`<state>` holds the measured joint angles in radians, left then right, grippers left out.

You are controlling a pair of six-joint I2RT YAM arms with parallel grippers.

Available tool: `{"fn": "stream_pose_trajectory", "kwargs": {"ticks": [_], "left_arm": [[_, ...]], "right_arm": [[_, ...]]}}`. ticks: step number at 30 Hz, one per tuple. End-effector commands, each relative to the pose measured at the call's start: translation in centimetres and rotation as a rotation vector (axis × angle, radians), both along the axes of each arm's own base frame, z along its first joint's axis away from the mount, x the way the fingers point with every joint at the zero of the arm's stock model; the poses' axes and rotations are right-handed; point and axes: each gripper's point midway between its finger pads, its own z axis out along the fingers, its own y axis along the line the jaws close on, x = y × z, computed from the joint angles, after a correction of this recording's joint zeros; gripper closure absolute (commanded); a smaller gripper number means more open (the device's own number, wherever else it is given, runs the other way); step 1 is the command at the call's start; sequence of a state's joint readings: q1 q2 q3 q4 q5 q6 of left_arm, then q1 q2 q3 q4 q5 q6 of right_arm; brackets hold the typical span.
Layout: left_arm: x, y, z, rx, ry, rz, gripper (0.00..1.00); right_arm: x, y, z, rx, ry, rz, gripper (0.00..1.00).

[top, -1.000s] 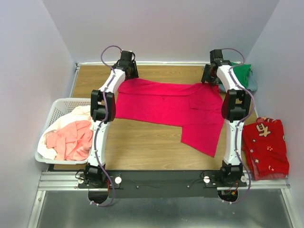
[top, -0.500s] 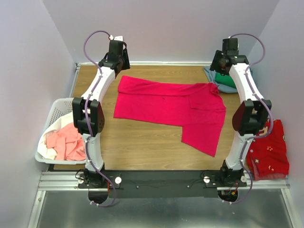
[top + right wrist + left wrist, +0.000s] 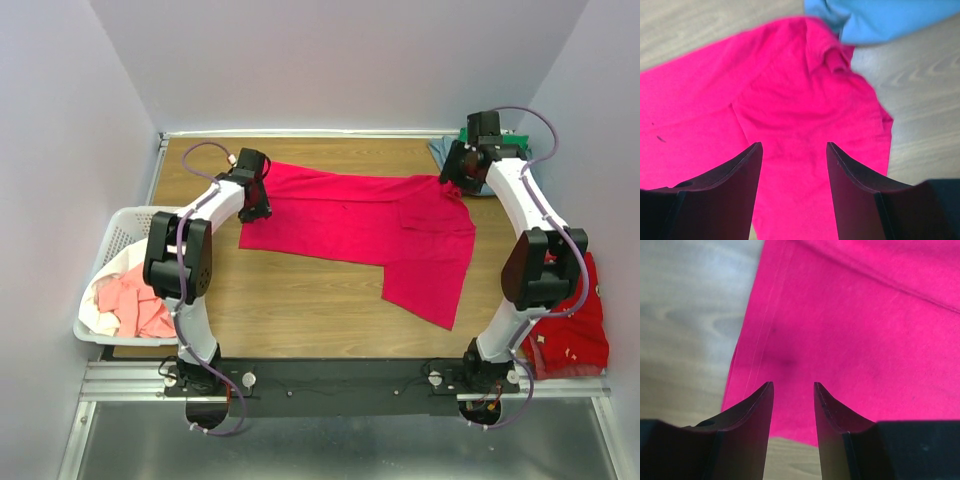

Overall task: Fold and stack the t-shirts
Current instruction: Fold the tshirt

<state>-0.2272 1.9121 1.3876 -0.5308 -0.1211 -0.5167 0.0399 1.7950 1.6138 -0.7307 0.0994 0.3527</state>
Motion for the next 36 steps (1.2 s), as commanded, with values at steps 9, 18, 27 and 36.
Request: {"fn": "stream_pose_trajectory", "kwargs": {"ticks": [9,18,27,36], "left_arm": [[-4.4,1.2,0.5,0.014,-0.003,0.233,0.52],[-5.2,2.9,0.0,0.069,-0.028,0.309,0.52],[-6.3,5.0,-0.7,0.088,-0.006,0.331,0.51],[-7.1,5.0,-2.6,0.061,0.042,0.297,0.52]], "right_arm": [[-3.5,0.9,-2.3,0.054,0.079,0.031,0.37],[-3.8,2.0,-3.4,0.101,0.110,0.070,0.37],[-3.8,2.1,-3.7,0.112,0.120,0.068,0.38],[-3.8,2.2,-4.1,0.121,0.129,0.060,0.38]]}}
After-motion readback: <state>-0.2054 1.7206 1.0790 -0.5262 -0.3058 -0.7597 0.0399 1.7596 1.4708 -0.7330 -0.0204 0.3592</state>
